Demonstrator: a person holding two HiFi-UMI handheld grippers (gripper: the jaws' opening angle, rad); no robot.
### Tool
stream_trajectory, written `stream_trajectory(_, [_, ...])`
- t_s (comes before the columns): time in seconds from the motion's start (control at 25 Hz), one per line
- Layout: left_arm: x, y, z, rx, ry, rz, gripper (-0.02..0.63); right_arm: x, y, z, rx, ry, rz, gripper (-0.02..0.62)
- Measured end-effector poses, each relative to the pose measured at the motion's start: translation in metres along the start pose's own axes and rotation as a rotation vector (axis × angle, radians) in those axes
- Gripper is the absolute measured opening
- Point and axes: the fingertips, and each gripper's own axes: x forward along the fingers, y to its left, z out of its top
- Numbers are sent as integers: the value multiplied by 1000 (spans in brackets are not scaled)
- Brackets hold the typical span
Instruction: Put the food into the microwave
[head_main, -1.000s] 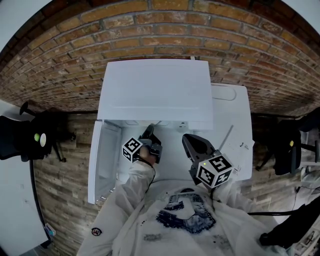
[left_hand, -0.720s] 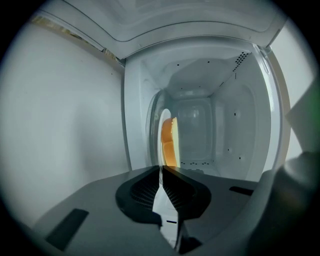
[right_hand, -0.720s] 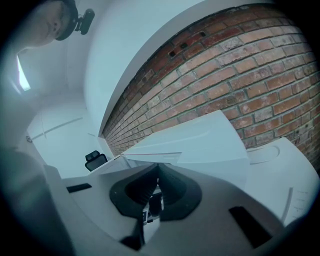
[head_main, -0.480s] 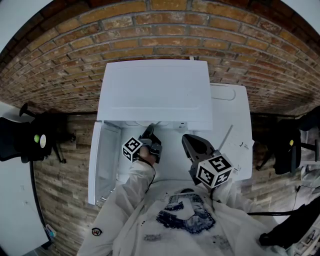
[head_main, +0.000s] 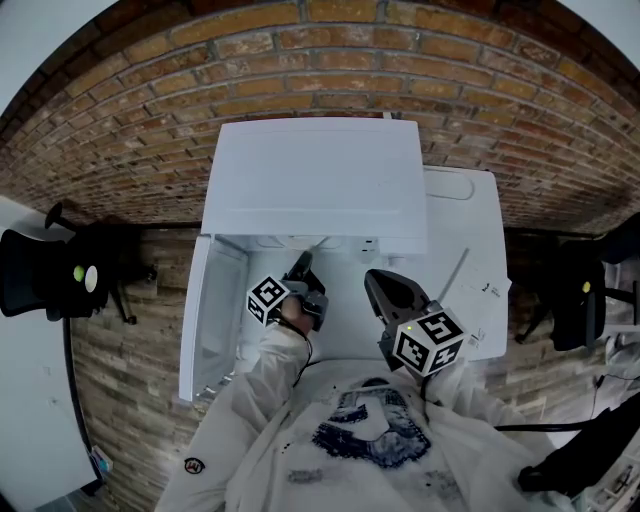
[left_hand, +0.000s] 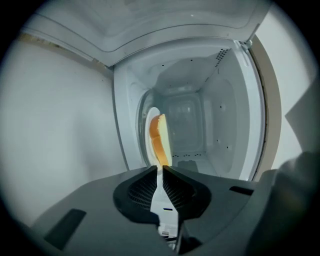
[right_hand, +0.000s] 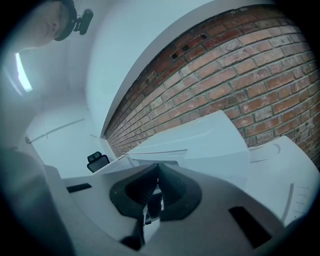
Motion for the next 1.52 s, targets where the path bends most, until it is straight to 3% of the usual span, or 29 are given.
stream_trajectory(0.36, [-44, -61, -6, 312, 18, -40, 28, -6, 11, -4, 21, -23, 29, 14])
stream_trajectory(0.56, [-68, -97, -11, 579, 27, 1, 14, -9, 15, -2, -3, -35, 33, 14])
stream_trajectory(0.88, [-112, -171, -17, 1058, -75, -5, 8, -10, 25, 0, -33, -40, 55, 14])
stream_trajectory(1.04, [-135, -197, -27, 1232, -116, -13, 8, -15, 30, 7, -75, -51, 57, 14])
stream_trajectory(1.2, [-150, -206, -30, 1322, -146, 1, 8, -22, 33, 14, -104, -67, 42, 14])
stream_trajectory(1.52, [-154, -206, -30, 1355, -181, 33, 8, -24, 35, 20, -135, -79, 30, 14])
